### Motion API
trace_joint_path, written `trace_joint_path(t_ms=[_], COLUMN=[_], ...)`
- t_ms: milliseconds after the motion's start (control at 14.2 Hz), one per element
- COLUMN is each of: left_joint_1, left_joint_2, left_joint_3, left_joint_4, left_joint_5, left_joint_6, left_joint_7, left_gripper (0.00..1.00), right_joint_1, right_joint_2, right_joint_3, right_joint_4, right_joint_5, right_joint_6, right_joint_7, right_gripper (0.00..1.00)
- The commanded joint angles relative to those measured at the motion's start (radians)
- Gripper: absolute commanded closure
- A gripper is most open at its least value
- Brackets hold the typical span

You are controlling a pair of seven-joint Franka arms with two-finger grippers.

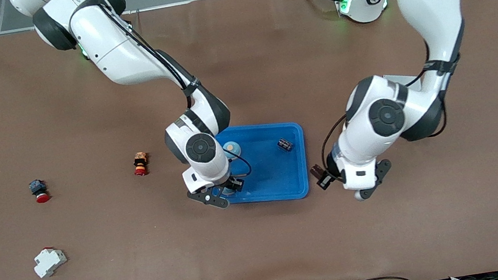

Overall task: Place electrolytic capacitor and blue bell in tray
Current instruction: 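Lower the bell and capacitor into the tray and open both grippers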

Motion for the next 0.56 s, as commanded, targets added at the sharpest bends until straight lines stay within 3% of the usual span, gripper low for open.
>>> trace_joint_path(t_ms=[0,282,494], left_joint_1=[-0.104,-0.164,-0.183], left_joint_2=[0.049,0.090,0.118], left_joint_3=[0.097,0.130,0.132], left_joint_4=[0.030,0.030,0.029], left_joint_5=[-0.008,-0.007,-0.007], left_joint_6=[0.098,0.216,0.220], left_joint_7=[-0.046,-0.077,-0.089], left_gripper=[1.00,1.00,1.00], right_joint_1=[0.016,0.016,0.016], right_joint_2=[0.027,0.027,0.027], right_joint_3=[-0.010,-0.010,-0.010], right_joint_4=[0.029,0.034,0.034], right_joint_5=[-0.025,-0.023,-0.023], right_joint_6=[0.002,0.000,0.000], right_joint_7=[0.039,0.037,0.039], right_gripper=[1.00,1.00,1.00])
